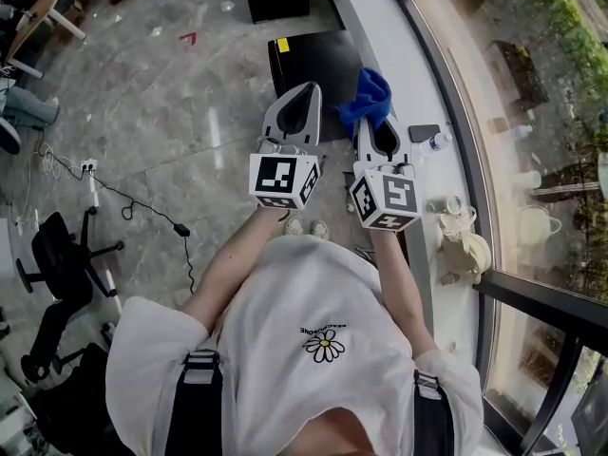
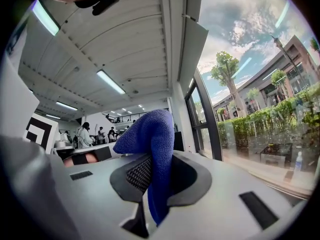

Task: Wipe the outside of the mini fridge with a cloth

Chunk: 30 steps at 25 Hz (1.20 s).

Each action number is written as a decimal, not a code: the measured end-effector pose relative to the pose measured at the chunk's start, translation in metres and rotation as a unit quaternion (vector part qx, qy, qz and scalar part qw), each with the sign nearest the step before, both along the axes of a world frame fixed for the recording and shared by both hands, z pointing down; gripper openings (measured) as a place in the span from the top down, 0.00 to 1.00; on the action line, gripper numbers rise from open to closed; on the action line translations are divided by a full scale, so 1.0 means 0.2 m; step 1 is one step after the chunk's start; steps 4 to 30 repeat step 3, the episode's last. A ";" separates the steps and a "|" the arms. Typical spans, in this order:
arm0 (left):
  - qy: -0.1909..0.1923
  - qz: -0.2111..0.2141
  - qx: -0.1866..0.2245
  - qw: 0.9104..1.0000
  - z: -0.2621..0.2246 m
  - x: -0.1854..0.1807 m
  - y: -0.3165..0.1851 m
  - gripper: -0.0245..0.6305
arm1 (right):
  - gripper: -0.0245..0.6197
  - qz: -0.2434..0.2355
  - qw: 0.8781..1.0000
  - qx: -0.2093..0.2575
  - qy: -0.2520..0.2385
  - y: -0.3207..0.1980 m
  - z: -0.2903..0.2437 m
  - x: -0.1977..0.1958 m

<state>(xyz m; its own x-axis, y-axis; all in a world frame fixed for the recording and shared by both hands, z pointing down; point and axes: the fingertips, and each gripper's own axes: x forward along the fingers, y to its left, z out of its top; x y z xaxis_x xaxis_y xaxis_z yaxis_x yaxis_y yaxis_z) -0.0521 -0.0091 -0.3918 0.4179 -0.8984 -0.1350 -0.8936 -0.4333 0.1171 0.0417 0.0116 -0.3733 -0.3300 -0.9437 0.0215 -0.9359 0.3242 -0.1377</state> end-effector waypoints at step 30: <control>0.002 -0.004 -0.003 1.000 0.01 -0.01 0.00 0.96 | 0.84 -0.006 1.000 0.000 0.003 0.00 0.00 -0.01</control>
